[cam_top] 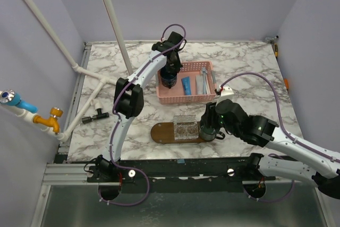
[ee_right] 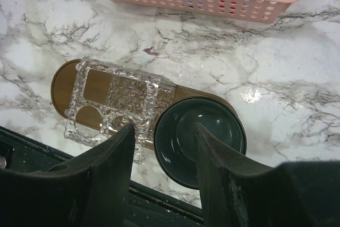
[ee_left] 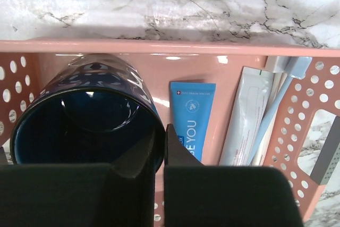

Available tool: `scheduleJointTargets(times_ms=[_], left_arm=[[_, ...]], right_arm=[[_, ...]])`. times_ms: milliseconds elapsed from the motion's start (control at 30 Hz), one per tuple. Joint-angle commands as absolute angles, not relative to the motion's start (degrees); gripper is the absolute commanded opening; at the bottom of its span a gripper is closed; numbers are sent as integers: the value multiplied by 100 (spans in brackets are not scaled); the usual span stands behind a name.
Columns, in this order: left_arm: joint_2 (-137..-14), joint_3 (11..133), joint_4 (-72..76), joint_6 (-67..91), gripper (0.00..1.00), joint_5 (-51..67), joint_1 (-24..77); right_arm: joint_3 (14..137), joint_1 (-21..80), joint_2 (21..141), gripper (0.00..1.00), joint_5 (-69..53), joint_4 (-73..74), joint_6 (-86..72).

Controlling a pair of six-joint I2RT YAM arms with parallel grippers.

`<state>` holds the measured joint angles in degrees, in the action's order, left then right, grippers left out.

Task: Prepare toiletry sets of a toothbrush and toothpaste on the tray

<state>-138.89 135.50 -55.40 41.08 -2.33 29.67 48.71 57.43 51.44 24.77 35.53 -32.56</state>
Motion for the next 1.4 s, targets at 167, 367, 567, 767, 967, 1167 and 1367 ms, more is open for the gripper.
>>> scheduleJointTargets(times_ms=[167,367,567,767,967,1167,1367], left_arm=[[-13563,13344,-5573,3483,0,-696,2970],[-13196,13116,-5433,3036,0,-943,3027],[-12863,13270,-5449,2542,0,-1161,3142],[-12525,13356,-5436,2184,0,-1194,3242],[-12108,13422,-5572,1870,0,-1307,3396],[-11519,13197,-5926,1850,0,-1267,3536],[-10815,12796,-6350,1756,0,-1596,3804]], right_arm=[[4990,5775,5263,51,2339,3454,-3335],[5101,5776,5357,50,2332,3488,-3398],[5168,5780,5399,50,2345,3511,-3496],[5265,5775,5416,50,2423,3611,-3560],[5342,5776,5482,50,2483,3629,-3591],[5499,5777,5550,50,2646,3750,-3579],[5583,5779,5559,50,2814,3876,-3554]])
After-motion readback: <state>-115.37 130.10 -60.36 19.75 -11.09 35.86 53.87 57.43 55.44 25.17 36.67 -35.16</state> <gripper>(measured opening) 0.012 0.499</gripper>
